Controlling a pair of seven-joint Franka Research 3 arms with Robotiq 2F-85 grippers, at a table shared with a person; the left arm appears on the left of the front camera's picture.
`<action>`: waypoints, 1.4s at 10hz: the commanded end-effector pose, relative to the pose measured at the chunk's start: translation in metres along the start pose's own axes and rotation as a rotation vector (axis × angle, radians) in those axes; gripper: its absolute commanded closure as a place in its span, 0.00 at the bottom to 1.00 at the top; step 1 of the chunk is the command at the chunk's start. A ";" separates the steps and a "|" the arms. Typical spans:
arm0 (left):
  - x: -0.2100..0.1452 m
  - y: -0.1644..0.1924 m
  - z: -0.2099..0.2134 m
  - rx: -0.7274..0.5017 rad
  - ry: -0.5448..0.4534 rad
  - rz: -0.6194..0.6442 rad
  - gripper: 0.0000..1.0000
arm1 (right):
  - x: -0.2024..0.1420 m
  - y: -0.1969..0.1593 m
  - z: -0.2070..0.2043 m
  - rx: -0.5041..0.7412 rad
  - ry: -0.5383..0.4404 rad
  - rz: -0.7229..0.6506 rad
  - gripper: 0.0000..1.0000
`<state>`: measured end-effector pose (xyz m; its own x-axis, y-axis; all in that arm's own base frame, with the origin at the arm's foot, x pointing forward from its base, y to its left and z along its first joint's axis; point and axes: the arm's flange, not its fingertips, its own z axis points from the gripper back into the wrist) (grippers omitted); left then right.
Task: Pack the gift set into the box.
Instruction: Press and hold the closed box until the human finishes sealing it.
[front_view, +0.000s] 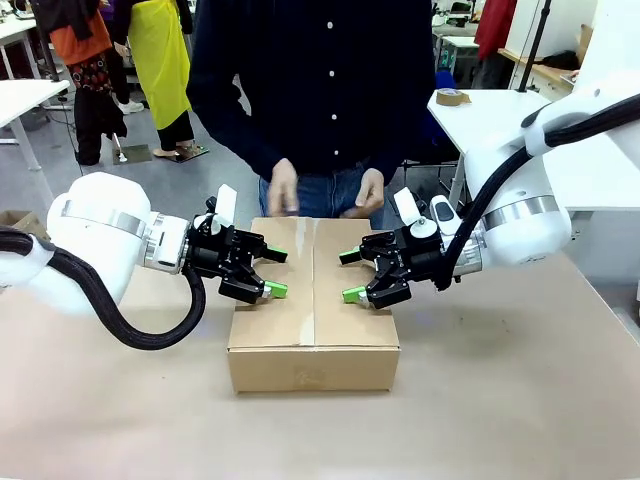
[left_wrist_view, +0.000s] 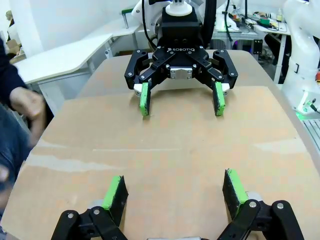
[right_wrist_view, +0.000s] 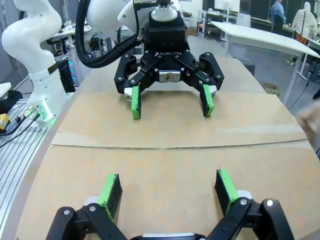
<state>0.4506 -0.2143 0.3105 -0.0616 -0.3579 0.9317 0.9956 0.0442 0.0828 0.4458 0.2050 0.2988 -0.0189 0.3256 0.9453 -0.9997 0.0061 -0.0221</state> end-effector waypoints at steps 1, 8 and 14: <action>-0.002 -0.002 -0.001 -0.006 -0.003 0.000 0.00 | -0.001 0.001 -0.001 -0.008 -0.002 0.013 0.00; -0.002 -0.002 -0.001 -0.006 -0.003 0.000 0.00 | -0.001 0.001 -0.001 -0.008 -0.002 0.013 0.00; -0.002 -0.002 -0.001 -0.006 -0.003 0.000 0.00 | -0.001 0.001 -0.001 -0.008 -0.002 0.013 0.00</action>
<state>0.4506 -0.2143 0.3105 -0.0616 -0.3578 0.9318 0.9956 0.0442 0.0828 0.4458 0.2050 0.2988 -0.0189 0.3256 0.9453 -0.9997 0.0060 -0.0221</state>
